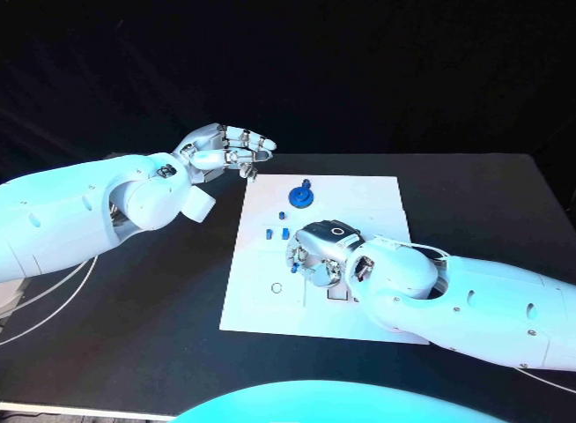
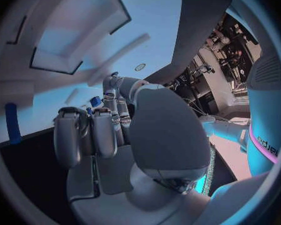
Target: Assemble the parts on the task board
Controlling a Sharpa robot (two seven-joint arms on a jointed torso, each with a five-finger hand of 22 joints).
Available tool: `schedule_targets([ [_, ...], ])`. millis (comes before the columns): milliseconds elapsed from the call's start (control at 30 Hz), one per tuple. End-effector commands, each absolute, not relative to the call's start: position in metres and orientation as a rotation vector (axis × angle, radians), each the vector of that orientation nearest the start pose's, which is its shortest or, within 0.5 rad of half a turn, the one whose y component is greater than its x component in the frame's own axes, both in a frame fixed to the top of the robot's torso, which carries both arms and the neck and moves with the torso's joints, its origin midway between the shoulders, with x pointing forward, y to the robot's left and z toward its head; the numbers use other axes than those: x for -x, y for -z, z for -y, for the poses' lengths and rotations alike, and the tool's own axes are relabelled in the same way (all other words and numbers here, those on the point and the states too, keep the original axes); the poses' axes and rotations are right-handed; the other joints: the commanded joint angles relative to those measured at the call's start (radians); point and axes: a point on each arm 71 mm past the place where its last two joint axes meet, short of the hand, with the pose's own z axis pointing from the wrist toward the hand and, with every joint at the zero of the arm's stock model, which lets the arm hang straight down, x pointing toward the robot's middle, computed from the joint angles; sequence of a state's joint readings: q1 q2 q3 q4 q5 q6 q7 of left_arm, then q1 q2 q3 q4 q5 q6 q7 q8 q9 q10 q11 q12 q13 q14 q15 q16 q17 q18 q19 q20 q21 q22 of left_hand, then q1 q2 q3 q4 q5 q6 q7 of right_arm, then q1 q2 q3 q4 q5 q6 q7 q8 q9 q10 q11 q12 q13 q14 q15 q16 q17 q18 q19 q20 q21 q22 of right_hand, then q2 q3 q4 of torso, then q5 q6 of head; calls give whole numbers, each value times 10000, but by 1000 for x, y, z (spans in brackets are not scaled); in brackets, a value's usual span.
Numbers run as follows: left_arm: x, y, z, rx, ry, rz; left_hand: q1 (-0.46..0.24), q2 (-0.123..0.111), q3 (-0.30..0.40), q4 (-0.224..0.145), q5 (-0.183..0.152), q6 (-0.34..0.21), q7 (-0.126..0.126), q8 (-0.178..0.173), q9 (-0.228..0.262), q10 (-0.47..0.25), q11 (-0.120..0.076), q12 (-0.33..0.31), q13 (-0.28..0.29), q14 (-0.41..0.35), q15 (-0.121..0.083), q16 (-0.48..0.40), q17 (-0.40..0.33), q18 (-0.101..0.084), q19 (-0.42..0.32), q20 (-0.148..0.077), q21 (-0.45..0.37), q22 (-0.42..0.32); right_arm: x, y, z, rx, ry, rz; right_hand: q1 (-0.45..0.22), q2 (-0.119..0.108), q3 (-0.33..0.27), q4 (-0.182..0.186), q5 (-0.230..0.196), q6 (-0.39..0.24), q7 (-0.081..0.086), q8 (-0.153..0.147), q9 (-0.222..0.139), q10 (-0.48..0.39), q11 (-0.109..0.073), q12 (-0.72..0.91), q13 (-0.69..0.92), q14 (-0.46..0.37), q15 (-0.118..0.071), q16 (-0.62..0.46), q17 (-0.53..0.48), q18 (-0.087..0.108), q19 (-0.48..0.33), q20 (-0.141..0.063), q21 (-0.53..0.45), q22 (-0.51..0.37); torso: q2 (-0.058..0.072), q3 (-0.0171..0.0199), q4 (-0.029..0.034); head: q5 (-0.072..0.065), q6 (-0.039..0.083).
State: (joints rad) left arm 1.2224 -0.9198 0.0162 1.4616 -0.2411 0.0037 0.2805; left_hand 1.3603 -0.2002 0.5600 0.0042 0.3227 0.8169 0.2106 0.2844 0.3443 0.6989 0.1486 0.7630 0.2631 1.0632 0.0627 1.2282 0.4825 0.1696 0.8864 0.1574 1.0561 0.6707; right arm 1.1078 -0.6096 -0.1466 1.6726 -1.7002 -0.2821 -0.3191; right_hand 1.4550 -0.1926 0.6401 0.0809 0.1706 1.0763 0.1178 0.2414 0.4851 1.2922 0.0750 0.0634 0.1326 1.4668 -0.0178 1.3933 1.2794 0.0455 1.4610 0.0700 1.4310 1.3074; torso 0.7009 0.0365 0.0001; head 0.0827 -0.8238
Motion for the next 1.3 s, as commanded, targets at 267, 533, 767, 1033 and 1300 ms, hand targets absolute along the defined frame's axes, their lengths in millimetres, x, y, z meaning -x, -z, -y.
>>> schedule_targets([
  [267,-498,154,-244,8086,16080,-16489,-67,32,-48,-13,-9,-83,4,43,-3,-68,-4,-73,-20,-30,62,46,-15,157,0,49,-43,-11,-393,247,48,5338,-6945,-17745,-261,-57,-54,-89,62,-43,61,29,48,266,-227,8,16,525,-64,-57,-75,-25,177,54,-113,863,0,4,6,-9,-6],
  [533,-498,154,-244,8090,16068,-16517,-67,32,-48,-13,-9,-83,4,43,-3,-68,-4,-73,-20,-30,62,46,-15,157,0,49,-43,-11,-393,248,49,5243,-7183,-17729,-920,-486,-359,118,95,-410,146,-255,3,-775,5,-42,-213,489,145,-72,-204,163,-298,193,-841,103,-5,2,-7,-7,-15],
  [767,-498,154,-244,8091,16066,-16558,-67,36,-49,-15,-8,-89,6,48,-2,-80,-1,-76,-31,-36,65,50,-19,158,1,52,-45,-15,-394,247,51,4982,-7303,-17503,-960,-645,-395,136,45,-606,200,-417,-48,-1375,132,-14,-401,373,242,-239,-516,271,-577,322,-1298,-340,-4,10,-5,-21,-2],
  [1033,-498,154,-244,8084,16071,-16594,-67,36,-49,-15,-8,-89,6,48,-2,-80,-1,-76,-31,-36,65,50,-19,158,1,52,-45,-15,-392,240,59,4454,-7557,-17004,-842,-769,-943,154,-132,-1056,79,-824,-199,-2384,336,111,-634,20,410,-646,-1272,506,-1185,526,-2345,-1323,-13,7,2,-66,58],
  [1300,-499,155,-246,8112,16019,-16597,-68,35,-52,-17,-8,-95,8,50,-3,-93,2,-81,-37,-41,67,51,-21,158,0,53,-47,-17,-390,224,86,3783,-7618,-16783,-783,-767,-1327,248,-215,-1090,15,-920,-242,-2446,330,297,-618,12,412,-596,-1274,497,-1130,546,-2338,-1275,-17,1,-25,-127,143],
])
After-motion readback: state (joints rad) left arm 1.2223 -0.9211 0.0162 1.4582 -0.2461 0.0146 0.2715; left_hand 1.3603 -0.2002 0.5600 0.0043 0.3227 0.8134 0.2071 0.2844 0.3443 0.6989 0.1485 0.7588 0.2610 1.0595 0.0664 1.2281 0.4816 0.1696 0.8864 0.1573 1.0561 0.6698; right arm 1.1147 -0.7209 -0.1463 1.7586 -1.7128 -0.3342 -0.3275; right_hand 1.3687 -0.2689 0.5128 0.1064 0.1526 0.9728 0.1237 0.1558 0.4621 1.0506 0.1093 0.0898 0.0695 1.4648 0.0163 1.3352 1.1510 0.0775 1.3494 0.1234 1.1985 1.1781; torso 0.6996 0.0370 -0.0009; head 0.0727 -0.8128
